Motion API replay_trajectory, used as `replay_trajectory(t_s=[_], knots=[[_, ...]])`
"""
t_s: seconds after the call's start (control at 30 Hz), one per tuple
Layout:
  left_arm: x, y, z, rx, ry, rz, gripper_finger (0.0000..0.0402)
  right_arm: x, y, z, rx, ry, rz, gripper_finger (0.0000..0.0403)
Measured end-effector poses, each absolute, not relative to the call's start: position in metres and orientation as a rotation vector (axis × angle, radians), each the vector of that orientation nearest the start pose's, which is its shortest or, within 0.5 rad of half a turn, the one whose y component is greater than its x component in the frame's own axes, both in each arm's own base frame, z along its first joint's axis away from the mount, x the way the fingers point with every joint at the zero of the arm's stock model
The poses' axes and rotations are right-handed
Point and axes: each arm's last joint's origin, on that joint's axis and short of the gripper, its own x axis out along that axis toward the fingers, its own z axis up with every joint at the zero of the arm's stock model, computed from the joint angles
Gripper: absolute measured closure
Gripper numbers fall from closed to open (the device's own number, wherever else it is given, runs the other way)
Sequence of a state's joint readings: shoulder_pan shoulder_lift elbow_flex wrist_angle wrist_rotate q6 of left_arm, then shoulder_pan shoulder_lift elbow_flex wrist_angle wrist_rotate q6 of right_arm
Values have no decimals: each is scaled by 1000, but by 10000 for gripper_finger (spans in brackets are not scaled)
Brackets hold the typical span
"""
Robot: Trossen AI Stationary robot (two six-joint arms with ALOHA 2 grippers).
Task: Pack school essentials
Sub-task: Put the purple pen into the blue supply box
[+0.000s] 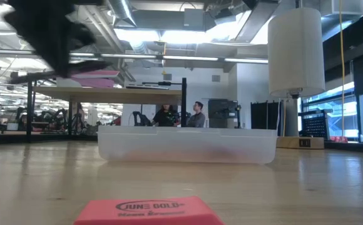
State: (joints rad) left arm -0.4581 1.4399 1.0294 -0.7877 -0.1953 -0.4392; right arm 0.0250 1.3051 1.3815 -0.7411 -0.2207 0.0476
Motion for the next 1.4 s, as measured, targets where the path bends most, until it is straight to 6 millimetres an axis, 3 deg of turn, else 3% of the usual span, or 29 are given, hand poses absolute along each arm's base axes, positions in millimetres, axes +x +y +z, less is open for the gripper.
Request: replay_trajectory(t_s=[0.33, 0.67, 1.4], knots=[[285, -74, 240, 37, 930, 13, 375, 266, 10, 377, 66, 671, 112, 287], [321, -53, 221, 19, 829, 11, 379, 266, 9, 377, 62, 670, 94, 287], [340, -38, 176, -6, 955, -8, 375, 264, 8, 375, 45, 697, 53, 287]])
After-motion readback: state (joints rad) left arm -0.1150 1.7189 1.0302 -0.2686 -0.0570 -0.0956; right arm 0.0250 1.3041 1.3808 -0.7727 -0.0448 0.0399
